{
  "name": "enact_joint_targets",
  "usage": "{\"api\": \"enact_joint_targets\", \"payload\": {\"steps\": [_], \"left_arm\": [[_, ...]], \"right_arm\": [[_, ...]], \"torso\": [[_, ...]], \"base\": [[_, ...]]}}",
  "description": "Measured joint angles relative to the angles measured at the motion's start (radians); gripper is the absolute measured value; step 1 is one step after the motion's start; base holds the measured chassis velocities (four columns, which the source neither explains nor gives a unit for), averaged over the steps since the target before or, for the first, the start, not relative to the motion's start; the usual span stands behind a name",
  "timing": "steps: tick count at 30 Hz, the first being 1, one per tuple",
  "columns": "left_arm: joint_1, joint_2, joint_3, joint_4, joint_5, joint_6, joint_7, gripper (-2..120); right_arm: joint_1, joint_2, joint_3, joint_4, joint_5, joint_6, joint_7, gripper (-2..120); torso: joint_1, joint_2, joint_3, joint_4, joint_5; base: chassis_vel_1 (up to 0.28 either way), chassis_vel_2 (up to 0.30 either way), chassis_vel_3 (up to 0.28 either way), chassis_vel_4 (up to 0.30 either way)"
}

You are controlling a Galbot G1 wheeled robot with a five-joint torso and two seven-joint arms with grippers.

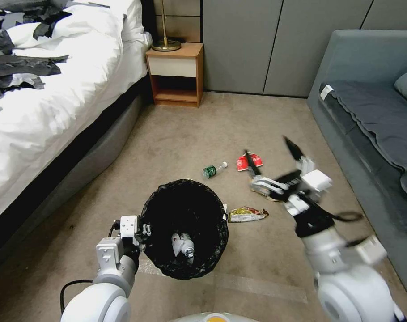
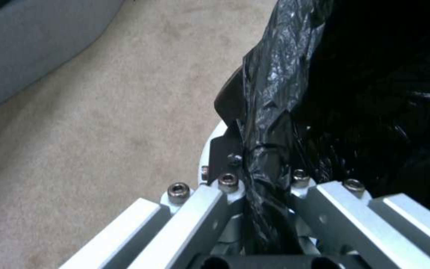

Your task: Pick up the trash bin, then pick up the garbage from the floor and place it into the trash bin.

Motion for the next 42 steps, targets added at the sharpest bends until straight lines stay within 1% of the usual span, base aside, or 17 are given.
{"api": "enact_joint_targets", "payload": {"steps": [1,3,4,5,7,9,10,12,16,27,42], "left_arm": [[-0.001,0.001,-0.001,-0.001,-0.001,0.0,0.0,0],[-0.002,0.001,-0.001,-0.001,-0.002,0.0,0.0,0],[-0.005,0.001,-0.003,-0.001,-0.005,0.0,0.0,0],[-0.012,0.001,-0.004,-0.001,-0.008,0.0,0.0,0],[-0.016,0.001,-0.005,-0.001,-0.011,0.0,0.0,0],[-0.021,0.001,-0.005,-0.001,-0.013,0.0,0.0,0],[-0.025,0.001,-0.005,-0.001,-0.015,0.0,0.0,0],[-0.029,0.002,-0.004,-0.001,-0.019,0.0,-0.001,0],[-0.024,0.005,-0.01,-0.017,-0.023,0.001,-0.001,0],[-0.008,0.005,-0.017,-0.035,-0.023,0.002,-0.002,0],[0.0,0.005,-0.025,-0.051,-0.023,0.002,-0.005,0]], "right_arm": [[-0.012,0.01,0.003,-0.005,-0.009,0.007,0.0,100],[-0.021,0.019,0.005,-0.01,-0.019,0.015,0.0,100],[-0.042,0.041,0.011,-0.026,-0.039,0.036,0.001,100],[-0.07,0.069,0.01,-0.052,-0.054,0.055,0.002,100],[-0.087,0.08,0.003,-0.066,-0.054,0.06,0.003,100],[-0.105,0.092,-0.008,-0.085,-0.052,0.065,0.005,100],[-0.113,0.099,-0.013,-0.101,-0.056,0.069,0.005,100],[-0.12,0.114,-0.032,-0.153,-0.079,0.082,0.005,100],[-0.102,0.114,-0.044,-0.188,-0.089,0.082,0.001,100],[-0.073,0.095,-0.055,-0.203,-0.082,0.084,-0.016,100],[-0.063,0.092,-0.044,-0.22,-0.082,0.088,-0.035,100]], "torso": [[0.0,0.0,0.0,-0.0005,0.0001],[0.0,0.0,0.0,-0.0005,0.0001],[0.0,0.0,0.0,0.0007,0.0],[0.0,0.0,0.0,-0.0002,0.0001],[0.0,0.0,0.0,0.0003,0.0003],[0.0,0.0,0.0,0.0002,0.0001],[0.0,0.0,0.0,-0.0001,-0.0001],[0.0,0.0,0.0,0.0004,0.0001],[0.0,0.0,0.0,0.0003,0.0002],[0.0,0.0,0.0,0.0002,0.0001],[0.0,0.0,0.0,0.0003,0.0001]], "base": [[0.0,0.0,0.0,0.0],[0.0,0.0,0.0,0.0],[0.0,0.0,0.0,0.0],[0.0,0.0,0.0,0.0],[0.0,0.0,0.0,0.0],[0.0,0.0,0.0,0.0],[0.0,0.0,0.0,0.0],[0.0,0.0,0.0,0.0],[0.0,0.0,0.0,0.0],[-0.017,0.01,0.014,-0.012],[-0.165,0.167,0.165,-0.158]]}}
